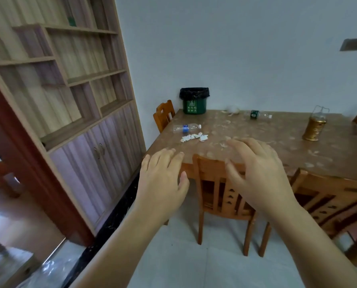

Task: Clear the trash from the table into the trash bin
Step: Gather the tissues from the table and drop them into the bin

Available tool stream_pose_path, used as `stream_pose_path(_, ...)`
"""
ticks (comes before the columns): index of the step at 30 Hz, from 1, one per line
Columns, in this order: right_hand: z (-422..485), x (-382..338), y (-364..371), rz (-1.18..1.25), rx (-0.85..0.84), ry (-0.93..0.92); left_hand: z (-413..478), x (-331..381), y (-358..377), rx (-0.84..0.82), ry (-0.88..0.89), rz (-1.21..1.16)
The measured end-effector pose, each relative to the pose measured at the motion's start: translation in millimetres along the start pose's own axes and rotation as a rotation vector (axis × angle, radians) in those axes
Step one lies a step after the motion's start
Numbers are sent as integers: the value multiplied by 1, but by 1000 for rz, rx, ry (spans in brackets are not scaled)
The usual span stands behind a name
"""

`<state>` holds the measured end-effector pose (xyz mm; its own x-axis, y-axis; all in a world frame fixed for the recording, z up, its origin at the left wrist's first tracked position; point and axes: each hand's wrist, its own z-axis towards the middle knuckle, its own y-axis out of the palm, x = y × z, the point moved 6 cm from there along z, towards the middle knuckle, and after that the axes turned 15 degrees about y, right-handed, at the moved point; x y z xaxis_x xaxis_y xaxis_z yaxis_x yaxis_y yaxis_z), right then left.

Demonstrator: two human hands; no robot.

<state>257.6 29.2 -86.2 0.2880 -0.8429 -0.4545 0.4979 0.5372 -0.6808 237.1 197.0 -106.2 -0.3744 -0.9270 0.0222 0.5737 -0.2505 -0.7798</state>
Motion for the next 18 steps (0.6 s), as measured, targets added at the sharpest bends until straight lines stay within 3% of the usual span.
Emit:
stream_pose_path(11, 97, 24, 129, 0, -154, 28, 62, -99, 108, -45, -66, -1)
stream_pose_path(18, 142, 19, 222, -48, -210, 38, 81, -176, 181, -52, -107, -121)
